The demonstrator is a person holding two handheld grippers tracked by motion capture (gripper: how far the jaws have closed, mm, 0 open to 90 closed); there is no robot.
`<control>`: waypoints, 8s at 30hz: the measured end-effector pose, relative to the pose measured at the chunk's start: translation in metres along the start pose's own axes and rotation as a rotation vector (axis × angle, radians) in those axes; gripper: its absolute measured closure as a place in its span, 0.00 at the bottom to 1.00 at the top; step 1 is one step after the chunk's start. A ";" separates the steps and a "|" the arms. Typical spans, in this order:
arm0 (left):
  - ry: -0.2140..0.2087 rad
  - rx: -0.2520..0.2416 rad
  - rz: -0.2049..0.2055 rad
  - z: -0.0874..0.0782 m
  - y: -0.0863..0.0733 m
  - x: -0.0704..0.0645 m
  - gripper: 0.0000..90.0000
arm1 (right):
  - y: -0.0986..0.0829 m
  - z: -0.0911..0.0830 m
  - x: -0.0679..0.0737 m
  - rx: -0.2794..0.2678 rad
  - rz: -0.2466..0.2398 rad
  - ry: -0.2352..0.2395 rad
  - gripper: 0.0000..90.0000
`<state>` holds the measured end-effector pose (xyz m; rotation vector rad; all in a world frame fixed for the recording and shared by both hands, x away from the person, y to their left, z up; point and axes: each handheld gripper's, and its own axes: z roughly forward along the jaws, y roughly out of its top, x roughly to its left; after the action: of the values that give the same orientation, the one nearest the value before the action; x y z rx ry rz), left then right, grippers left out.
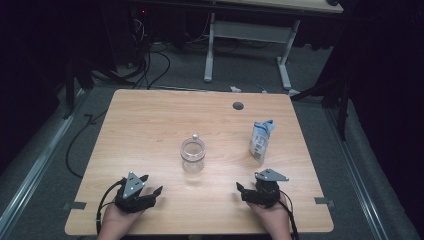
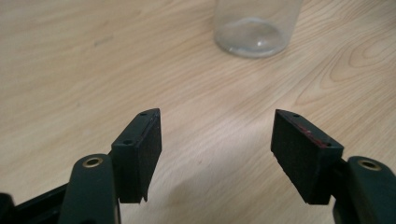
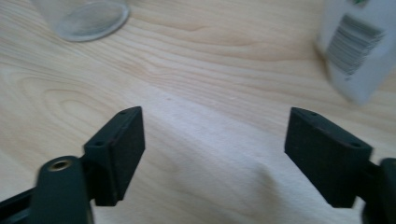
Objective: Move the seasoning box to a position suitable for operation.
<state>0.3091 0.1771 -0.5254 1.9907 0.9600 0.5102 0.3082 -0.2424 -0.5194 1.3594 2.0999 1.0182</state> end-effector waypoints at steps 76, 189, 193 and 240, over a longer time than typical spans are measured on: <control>-0.017 -0.096 -0.123 0.060 0.071 0.003 0.85 | -0.002 -0.015 -0.017 -0.090 -0.014 -0.032 0.69; -0.056 -0.192 -0.032 0.056 0.074 -0.037 1.00 | -0.001 -0.016 -0.009 -0.103 -0.071 0.039 0.88; -0.038 -0.160 -0.035 0.071 0.079 -0.026 1.00 | -0.001 -0.016 -0.008 -0.102 -0.070 0.040 0.88; -0.095 -0.098 -0.006 0.058 0.076 -0.036 0.68 | -0.005 -0.016 -0.016 -0.095 -0.001 0.036 0.80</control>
<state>0.3581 0.0926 -0.4946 1.9061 0.8667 0.4469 0.3014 -0.2639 -0.5135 1.3033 2.0501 1.1355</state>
